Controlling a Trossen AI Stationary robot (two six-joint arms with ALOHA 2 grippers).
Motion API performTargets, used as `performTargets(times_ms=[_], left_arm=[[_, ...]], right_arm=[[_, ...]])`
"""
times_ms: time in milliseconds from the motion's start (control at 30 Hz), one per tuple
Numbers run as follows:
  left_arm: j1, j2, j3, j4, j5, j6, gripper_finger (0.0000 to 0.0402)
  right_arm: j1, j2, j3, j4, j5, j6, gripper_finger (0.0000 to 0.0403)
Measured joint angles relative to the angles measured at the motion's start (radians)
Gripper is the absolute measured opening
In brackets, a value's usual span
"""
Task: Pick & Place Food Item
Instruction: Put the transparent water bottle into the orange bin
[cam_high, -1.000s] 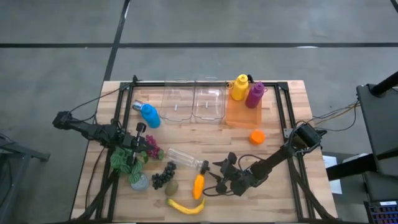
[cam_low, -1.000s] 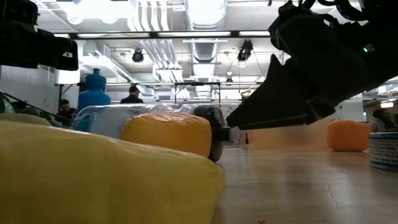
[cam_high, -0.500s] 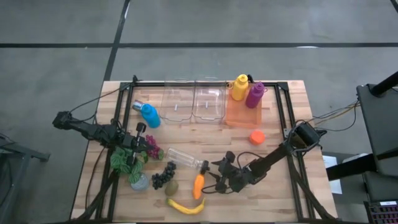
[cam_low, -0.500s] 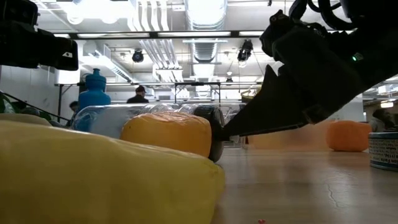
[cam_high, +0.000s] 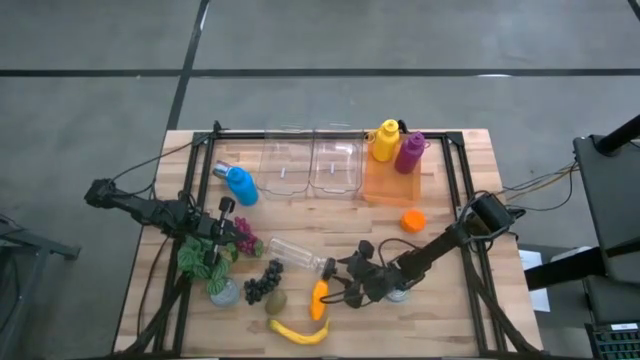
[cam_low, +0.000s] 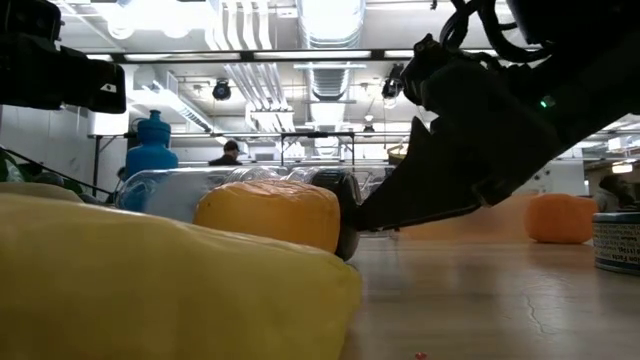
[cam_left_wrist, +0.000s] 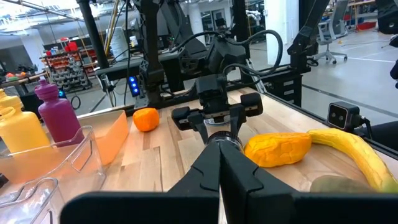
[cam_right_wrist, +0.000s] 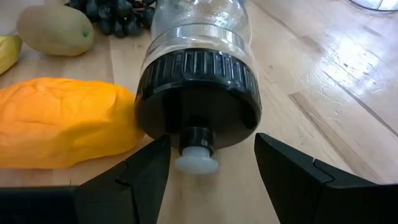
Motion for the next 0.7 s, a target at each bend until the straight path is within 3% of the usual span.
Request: performTargets(times_ms=[700], left_arm=[[0.0, 0.0, 0.0, 0.0, 0.0, 0.0, 0.0001]], right_arm=[[0.0, 0.0, 0.0, -0.01, 0.003, 0.003, 0.0216]])
